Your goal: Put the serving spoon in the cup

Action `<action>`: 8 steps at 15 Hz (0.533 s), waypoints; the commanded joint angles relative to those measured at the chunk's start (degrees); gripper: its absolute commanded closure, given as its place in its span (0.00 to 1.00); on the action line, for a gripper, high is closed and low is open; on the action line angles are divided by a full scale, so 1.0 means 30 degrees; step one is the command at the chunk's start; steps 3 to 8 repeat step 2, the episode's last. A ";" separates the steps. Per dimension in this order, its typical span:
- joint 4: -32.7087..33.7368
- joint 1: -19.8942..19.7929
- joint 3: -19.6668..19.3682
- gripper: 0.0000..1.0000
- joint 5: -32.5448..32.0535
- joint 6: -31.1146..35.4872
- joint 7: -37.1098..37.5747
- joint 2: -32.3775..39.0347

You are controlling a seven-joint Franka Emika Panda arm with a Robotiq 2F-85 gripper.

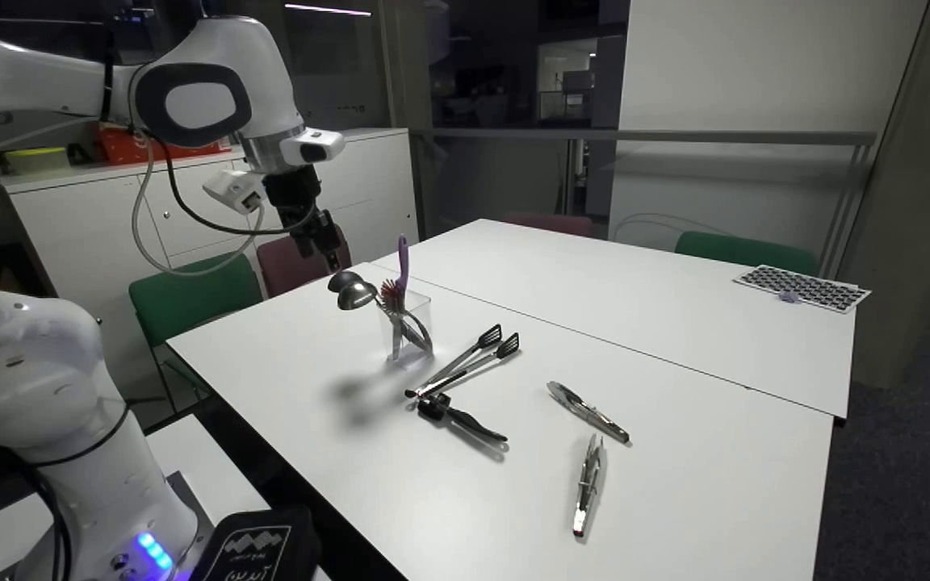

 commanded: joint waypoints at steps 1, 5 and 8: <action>-0.0037 0.0456 -0.0453 0.00 -0.0225 -0.0074 0.0069 -0.0016; -0.0074 0.0509 -0.0535 0.00 -0.0206 -0.0074 0.0020 -0.0010; -0.0074 0.0509 -0.0535 0.00 -0.0206 -0.0074 0.0020 -0.0010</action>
